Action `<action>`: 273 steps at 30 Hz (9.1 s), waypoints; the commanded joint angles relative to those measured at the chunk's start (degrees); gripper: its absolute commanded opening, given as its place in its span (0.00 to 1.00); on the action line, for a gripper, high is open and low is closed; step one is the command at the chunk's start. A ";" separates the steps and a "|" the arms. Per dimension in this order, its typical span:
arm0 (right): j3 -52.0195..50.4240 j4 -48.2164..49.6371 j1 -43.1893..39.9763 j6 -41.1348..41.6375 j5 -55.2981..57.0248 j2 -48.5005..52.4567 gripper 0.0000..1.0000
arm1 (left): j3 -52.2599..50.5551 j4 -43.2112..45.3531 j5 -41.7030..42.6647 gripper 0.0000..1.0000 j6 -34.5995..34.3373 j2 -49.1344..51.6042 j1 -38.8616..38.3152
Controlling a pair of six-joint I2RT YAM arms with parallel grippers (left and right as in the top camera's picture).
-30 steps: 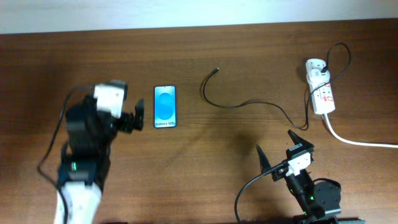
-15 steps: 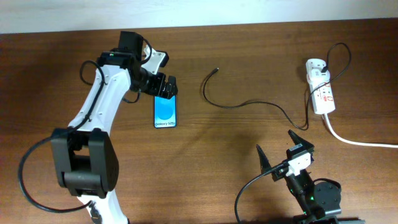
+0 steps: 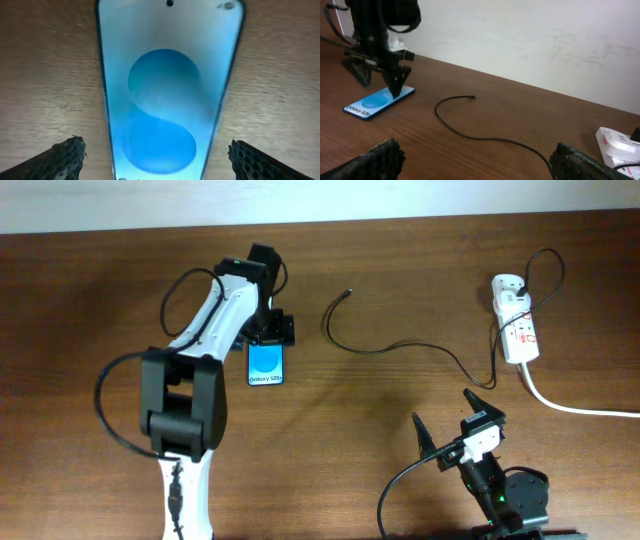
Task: Plug charger to phone and switch on socket
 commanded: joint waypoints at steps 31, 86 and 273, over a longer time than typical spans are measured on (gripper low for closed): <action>-0.46 -0.09 -0.37 0.22 0.07 -0.37 0.98 | 17.92 -7.80 0.28 0.75 2.01 5.35 -0.70; 24.72 -18.84 -0.39 50.66 2.56 19.12 0.98 | 20.00 -30.34 77.20 0.00 -15.19 5.38 15.21; 121.98 -74.18 8.87 7.58 -18.05 93.98 0.04 | 20.00 -5.25 71.82 0.00 18.86 5.38 13.79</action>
